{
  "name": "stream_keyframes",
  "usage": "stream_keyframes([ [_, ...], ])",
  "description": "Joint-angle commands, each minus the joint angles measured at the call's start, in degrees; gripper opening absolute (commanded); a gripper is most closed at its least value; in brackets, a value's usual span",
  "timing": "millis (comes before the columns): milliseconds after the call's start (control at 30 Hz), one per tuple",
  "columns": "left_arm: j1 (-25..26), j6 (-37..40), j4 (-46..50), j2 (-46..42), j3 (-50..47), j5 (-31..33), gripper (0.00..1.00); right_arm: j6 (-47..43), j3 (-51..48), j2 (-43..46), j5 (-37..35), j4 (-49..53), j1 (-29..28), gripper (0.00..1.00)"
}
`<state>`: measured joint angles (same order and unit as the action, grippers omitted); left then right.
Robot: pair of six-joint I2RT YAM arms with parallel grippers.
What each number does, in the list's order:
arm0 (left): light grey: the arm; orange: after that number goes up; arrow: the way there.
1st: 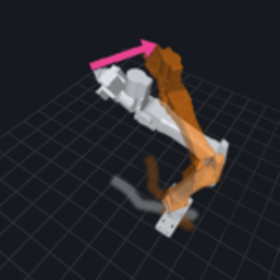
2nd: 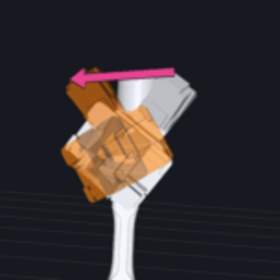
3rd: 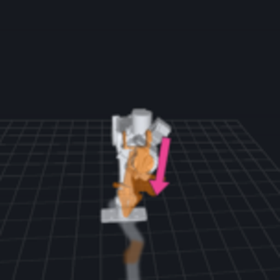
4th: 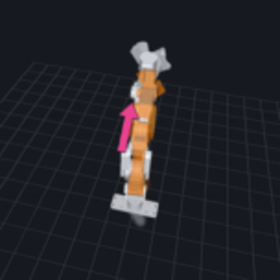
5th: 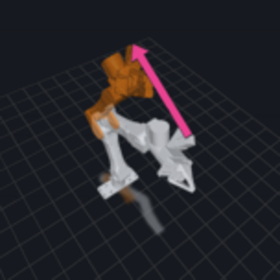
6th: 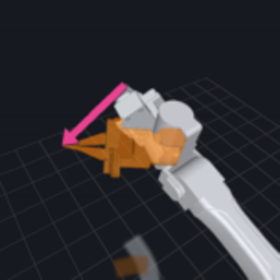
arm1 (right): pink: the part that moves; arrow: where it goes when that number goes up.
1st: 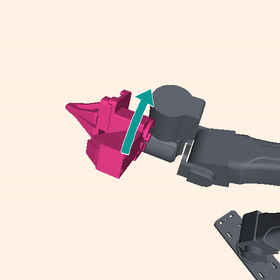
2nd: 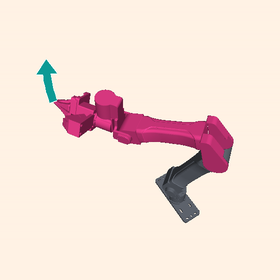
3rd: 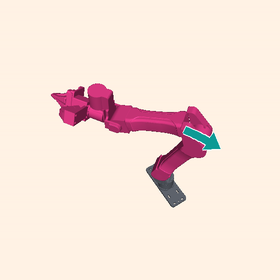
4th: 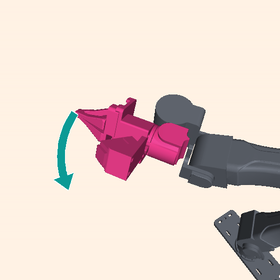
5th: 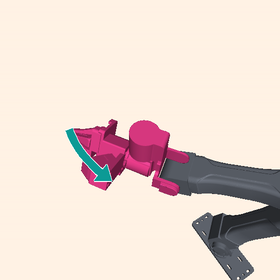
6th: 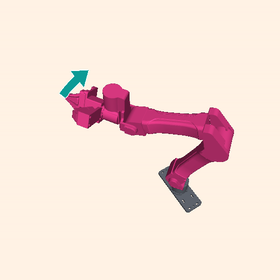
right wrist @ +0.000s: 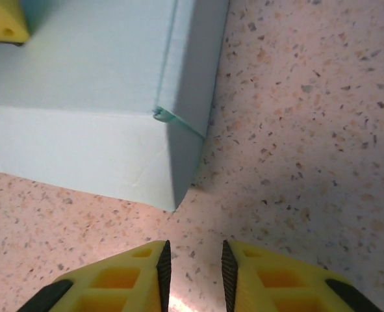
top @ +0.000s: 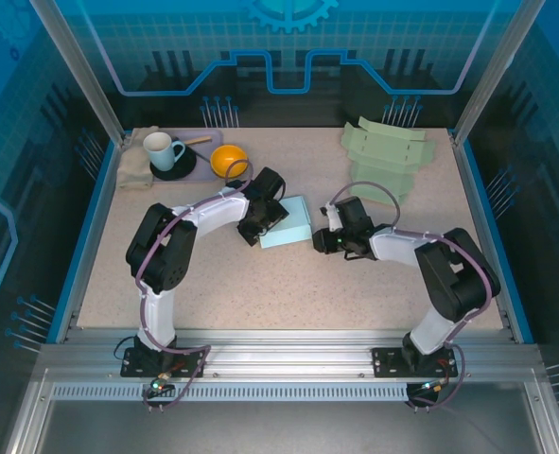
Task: Fold the paper box
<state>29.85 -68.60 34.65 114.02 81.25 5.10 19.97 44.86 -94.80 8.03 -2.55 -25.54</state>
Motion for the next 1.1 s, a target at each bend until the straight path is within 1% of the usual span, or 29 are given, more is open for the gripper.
stream_keyframes([
  [0,-1.1,0.6,6.7,4.9,-3.1,3.6,0.88,4.4,2.1,2.2,1.2,3.4,0.4,0.25],
  [100,-1.1,0.5,6.7,5.1,-2.9,3.5,0.88,8.6,2.7,1.4,0.8,2.2,0.3,0.19],
  [233,-1.1,0.6,6.8,5.3,-2.6,3.4,0.87,12.9,3.8,-1.7,1.7,-1.5,0.2,0.14],
  [400,-1.1,0.6,6.5,5.3,-2.9,2.5,0.88,17.0,5.0,-8.1,3.6,-9.8,0.0,0.12],
  [533,-0.7,0.2,5.6,4.9,-4.0,1.3,0.88,18.9,4.6,-11.6,1.6,-15.3,-0.3,0.11],
  [633,-0.1,0.2,5.3,5.0,-4.4,0.6,0.87,18.8,3.4,-11.7,-0.6,-17.9,-0.1,0.11],
  [700,0.3,0.2,5.3,4.9,-4.5,0.0,0.87,17.8,3.9,-11.7,-0.7,-17.8,0.1,0.11],
  [800,1.0,0.0,4.8,4.6,-4.9,-1.8,0.88,16.4,7.1,-12.8,1.2,-15.1,0.7,0.11],
  [900,2.5,0.0,4.7,3.8,-4.7,-3.9,0.88,14.5,9.5,-13.6,1.6,-11.3,1.3,0.12],
  [1067,4.3,0.8,5.3,1.4,-4.3,-5.0,0.91,11.9,12.2,-15.0,2.9,-7.7,2.7,0.12],
])
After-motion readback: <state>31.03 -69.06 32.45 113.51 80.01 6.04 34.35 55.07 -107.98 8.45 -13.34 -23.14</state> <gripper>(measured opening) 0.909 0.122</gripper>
